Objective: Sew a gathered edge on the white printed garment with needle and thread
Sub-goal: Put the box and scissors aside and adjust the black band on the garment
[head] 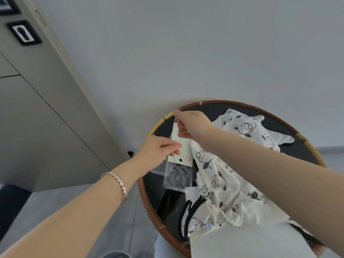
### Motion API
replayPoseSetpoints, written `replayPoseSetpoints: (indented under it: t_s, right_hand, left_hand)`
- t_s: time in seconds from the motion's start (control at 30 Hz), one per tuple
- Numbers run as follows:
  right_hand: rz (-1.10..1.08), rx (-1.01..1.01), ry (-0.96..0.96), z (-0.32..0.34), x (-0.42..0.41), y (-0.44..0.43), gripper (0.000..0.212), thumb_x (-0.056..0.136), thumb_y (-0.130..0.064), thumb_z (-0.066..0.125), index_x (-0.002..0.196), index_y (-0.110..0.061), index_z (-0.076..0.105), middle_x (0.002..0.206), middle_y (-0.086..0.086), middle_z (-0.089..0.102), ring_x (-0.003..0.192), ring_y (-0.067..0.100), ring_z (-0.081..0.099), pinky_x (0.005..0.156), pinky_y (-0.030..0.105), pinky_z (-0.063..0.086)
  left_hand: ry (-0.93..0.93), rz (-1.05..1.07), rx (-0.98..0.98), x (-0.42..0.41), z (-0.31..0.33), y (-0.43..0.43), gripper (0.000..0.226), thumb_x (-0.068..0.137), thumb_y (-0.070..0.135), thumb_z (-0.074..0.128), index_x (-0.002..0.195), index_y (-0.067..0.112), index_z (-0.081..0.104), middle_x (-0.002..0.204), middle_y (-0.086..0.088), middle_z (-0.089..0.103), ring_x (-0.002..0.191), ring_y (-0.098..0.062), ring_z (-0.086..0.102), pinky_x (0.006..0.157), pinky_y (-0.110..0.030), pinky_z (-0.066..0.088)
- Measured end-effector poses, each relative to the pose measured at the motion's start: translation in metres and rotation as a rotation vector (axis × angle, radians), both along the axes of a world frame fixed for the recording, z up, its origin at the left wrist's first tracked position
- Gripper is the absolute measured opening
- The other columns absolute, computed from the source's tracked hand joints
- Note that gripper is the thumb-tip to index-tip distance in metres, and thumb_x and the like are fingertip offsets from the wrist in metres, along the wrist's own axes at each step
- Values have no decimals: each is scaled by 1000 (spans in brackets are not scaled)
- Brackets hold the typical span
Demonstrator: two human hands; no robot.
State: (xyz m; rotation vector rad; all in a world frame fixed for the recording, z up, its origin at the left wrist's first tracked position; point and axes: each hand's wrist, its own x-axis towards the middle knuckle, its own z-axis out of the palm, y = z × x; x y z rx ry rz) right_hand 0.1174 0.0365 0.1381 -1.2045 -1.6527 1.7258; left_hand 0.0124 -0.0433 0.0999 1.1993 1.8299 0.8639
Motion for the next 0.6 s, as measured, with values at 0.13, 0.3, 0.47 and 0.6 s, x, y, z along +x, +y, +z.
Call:
replayPoseSetpoints:
  t_s: [0.13,0.3,0.47,0.6]
  right_hand:
    - [19,145,-288,-23,20,6,37,91,-26,47,100,7,62,80,19,55,76,19,46,92,44,48]
    - [16,-1,-279,-48,55,5,17,90,-15,51,93,-5,65,84,8,62,81,19,56,81,32,53]
    - [57,-43,-281,-61,76,3,16,90,-11,50,81,-12,63,79,4,63,75,16,59,74,24,51]
    - [60,-48,-277,-69,88,5,18,90,-10,48,82,-14,63,76,2,64,73,13,59,75,24,50]
  left_hand:
    - [348,33,8,-7,-2,1,19,93,20,53,82,17,68,77,5,64,65,-5,56,62,-15,43]
    - [733,43,-62,-11,-1,19,24,94,8,45,95,-3,67,80,-17,64,52,-17,43,53,-29,41]
    - [969,-54,-380,-4,-2,35,24,90,-6,41,111,-4,53,77,-9,49,71,-24,50,64,-27,42]
    - [1064,-59,-408,-3,-2,44,29,90,-7,40,116,-2,53,101,-14,60,83,-27,56,67,-28,42]
